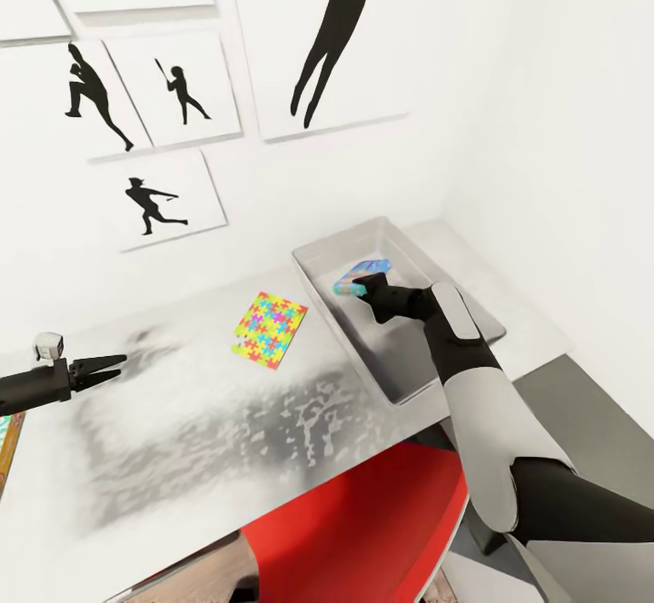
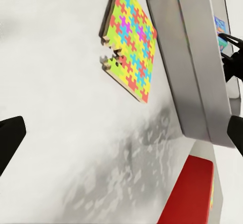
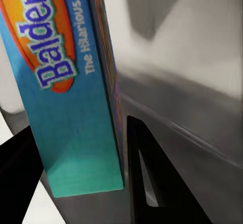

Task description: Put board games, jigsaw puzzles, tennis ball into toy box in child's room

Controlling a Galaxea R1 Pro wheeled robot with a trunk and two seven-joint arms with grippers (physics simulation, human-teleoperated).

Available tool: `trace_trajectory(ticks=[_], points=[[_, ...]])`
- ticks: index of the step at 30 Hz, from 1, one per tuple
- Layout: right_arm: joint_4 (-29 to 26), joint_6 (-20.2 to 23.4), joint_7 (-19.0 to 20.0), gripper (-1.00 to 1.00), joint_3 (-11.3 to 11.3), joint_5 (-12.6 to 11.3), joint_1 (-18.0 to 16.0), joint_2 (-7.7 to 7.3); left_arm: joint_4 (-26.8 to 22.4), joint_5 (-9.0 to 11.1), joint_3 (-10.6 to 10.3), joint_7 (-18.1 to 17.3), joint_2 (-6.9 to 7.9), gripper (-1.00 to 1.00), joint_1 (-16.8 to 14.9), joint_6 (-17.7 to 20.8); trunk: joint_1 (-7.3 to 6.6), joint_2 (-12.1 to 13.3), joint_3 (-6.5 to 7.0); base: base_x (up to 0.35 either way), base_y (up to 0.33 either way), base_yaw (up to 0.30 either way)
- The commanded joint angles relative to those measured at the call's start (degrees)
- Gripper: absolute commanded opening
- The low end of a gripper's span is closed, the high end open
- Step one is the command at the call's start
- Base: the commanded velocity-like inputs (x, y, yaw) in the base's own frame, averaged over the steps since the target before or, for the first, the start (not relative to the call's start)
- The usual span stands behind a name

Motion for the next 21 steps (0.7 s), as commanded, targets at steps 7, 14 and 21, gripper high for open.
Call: trace_trajectory(ticks=[7, 14, 21], points=[[-0.06, -0.27, -0.55, -1.0, -0.23, -0.59, -1.78, 0.07, -0.07, -0.57, 0.09, -0.53, 0.43, 1.0, -0.06, 0.58, 0.03, -0.1, -0.74, 0.0, 0.0, 0.0], [-0.06, -0.29, -0.55, -1.0, -0.22, -0.51, -2.75, 0.0, -0.09, -0.21, 0.06, -0.53, 0.45, 1.0, -0.06, 0.58, 0.03, -0.1, -1.39, 0.0, 0.0, 0.0], [-0.06, -0.31, -0.55, -1.0, -0.22, -0.5, -2.81, 0.06, -0.09, 1.45, 0.0, -0.53, 1.22, 1.0, -0.09, 0.58, 0.03, -0.1, -2.04, 0.0, 0.0, 0.0]])
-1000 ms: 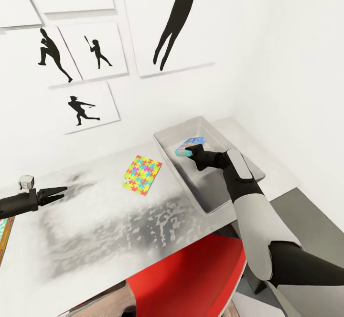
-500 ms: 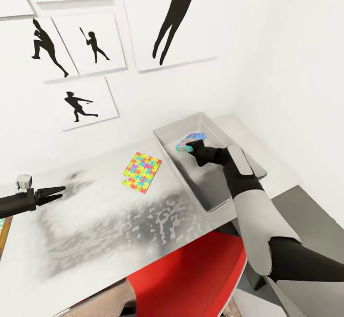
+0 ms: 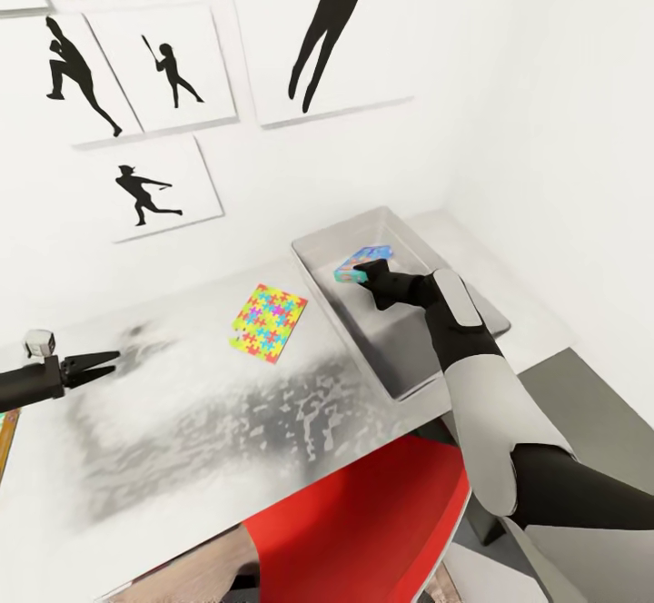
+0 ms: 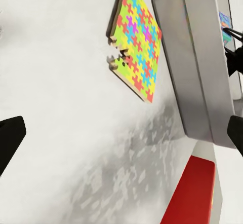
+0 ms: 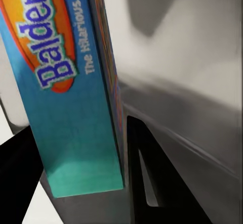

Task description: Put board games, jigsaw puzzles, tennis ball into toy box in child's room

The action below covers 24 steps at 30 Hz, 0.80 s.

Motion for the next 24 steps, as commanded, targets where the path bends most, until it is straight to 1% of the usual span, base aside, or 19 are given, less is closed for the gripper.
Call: trace_trajectory(ticks=[1, 5, 8, 10, 12, 15, 16, 20, 24], points=[[-0.07, 0.08, -0.54, -1.0, -0.25, -0.59, -0.05, 0.07, -0.04, -0.3, 0.08, -0.53, 0.12, 1.0, -0.22, 0.58, 0.03, -0.1, -0.18, 0.0, 0.0, 0.0], [-0.07, 0.08, -0.53, -1.0, -0.25, -0.49, -0.05, 0.07, -0.34, 0.79, -0.04, -0.53, 1.06, 1.0, -2.61, 0.58, 0.03, -0.1, -0.55, 0.0, 0.0, 0.0], [-0.07, 0.07, -0.51, -1.0, -0.25, -0.44, -0.05, 0.07, -0.83, 1.01, -0.06, -0.53, 2.25, 1.0, -3.45, 0.58, 0.03, -0.1, -0.83, 0.0, 0.0, 0.0], [-0.07, 0.07, -0.52, -1.0, -0.25, -0.43, -0.05, 0.07, -2.11, 1.14, -0.03, -0.53, 3.14, 1.0, -3.89, 0.58, 0.03, -0.1, -1.01, 0.0, 0.0, 0.0], [-0.07, 0.07, -0.49, -1.0, -0.25, -0.42, -0.05, 0.07, -3.92, 1.87, -0.09, -0.53, 3.7, 1.0, -4.26, 0.58, 0.03, -0.1, -1.2, 0.0, 0.0, 0.0], [-0.07, 0.07, -0.49, -1.0, -0.25, -0.42, -0.05, 0.13, -5.34, 4.03, -0.49, -0.53, 4.14, 1.0, -4.44, 0.58, 0.03, -0.1, -1.48, 0.0, 0.0, 0.0], [-0.07, 0.07, -0.51, -1.0, -0.25, -0.42, -0.07, 0.11, -5.52, 4.48, -0.84, -0.53, 4.26, 1.0, -4.46, 0.58, 0.03, -0.1, -1.57, 0.0, 0.0, 0.0], [-0.07, 0.06, -0.54, -1.0, -0.25, -0.42, -0.66, 0.1, -5.79, 5.2, -2.58, -0.53, 4.72, 1.0, -4.5, 0.58, 0.03, -0.1, -1.94, 0.0, 0.0, 0.0], [-0.07, 0.05, -0.57, -1.0, -0.25, -0.35, -1.38, 0.08, -5.89, 5.33, -3.0, -0.53, 4.84, 1.0, -4.5, 0.58, 0.03, -0.1, -2.31, 0.0, 0.0, 0.0]])
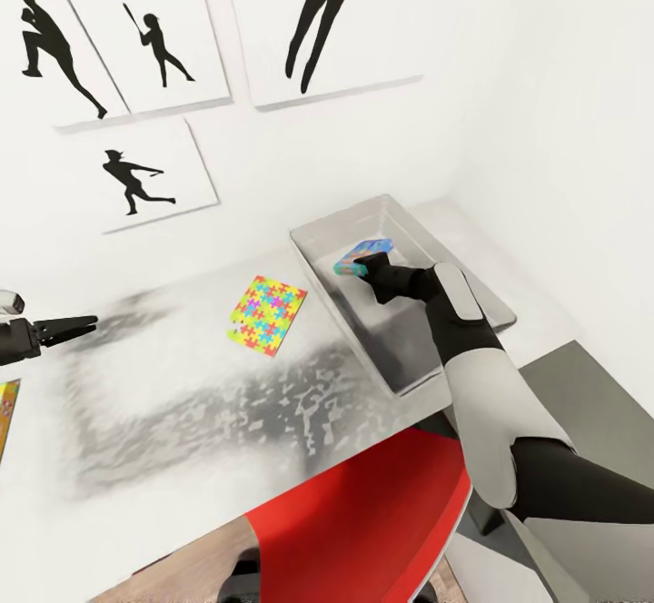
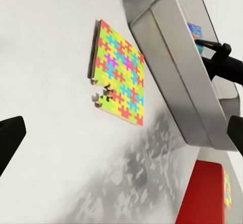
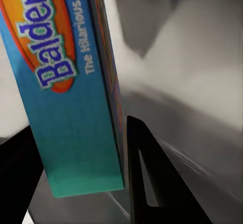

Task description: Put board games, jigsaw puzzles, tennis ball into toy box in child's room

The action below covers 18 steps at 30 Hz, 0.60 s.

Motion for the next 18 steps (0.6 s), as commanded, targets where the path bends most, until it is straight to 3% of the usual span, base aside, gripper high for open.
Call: trace_trajectory(ticks=[1, 18], points=[[-0.07, 0.09, -0.56, -1.0, -0.25, -0.56, -0.13, 0.06, -0.03, -0.26, -0.01, -0.34, 0.02, 1.0, -0.04, 0.6, 0.03, -0.1, -0.18, 0.0, 0.0, 0.0], [-0.07, 0.04, -0.68, -1.0, -0.25, -0.7, -0.34, -0.02, -0.06, -0.25, -0.15, -0.34, 0.03, 1.0, -0.04, 0.6, 0.03, -0.1, -1.75, 0.0, 0.0, 0.0]])
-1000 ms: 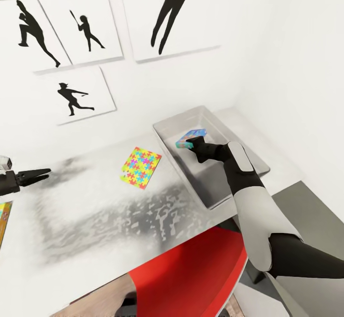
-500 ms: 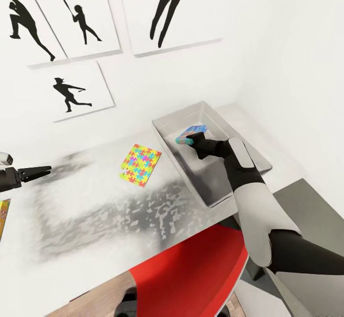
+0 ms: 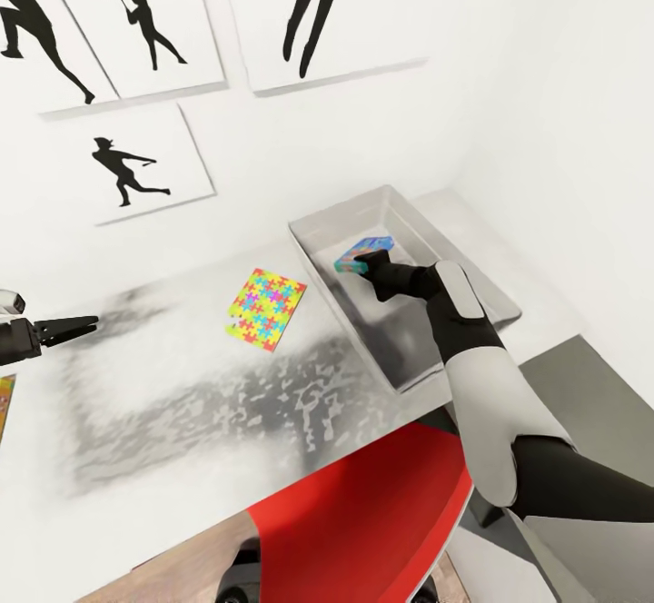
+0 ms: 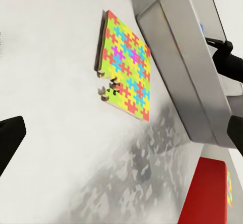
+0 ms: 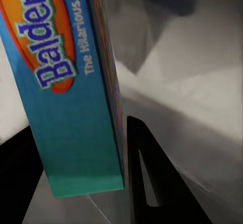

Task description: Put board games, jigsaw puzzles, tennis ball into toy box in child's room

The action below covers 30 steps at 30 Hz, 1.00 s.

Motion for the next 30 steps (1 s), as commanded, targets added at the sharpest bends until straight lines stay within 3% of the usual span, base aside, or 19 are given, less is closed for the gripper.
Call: trace_trajectory(ticks=[1, 11, 30], points=[[-0.03, 0.49, -0.56, -1.0, -0.27, 0.31, -0.1, 0.06, -0.02, -0.27, 0.02, -0.34, 0.01, 1.0, -0.05, 0.6, 0.04, -0.07, -0.18, 0.0, 0.0, 0.0], [-0.01, 0.49, -0.66, -1.0, -0.27, 0.33, -3.31, 0.06, -0.08, -0.27, 0.02, -0.34, 0.16, 1.0, -0.05, 0.6, 0.04, -0.07, -1.11, 0.0, 0.0, 0.0], [-0.01, 0.56, -0.74, -1.0, -0.27, 0.24, -4.11, 0.06, -0.11, -0.27, 0.02, -0.34, 0.57, 1.0, -0.05, 0.6, 0.04, -0.07, -2.87, 0.0, 0.0, 0.0]])
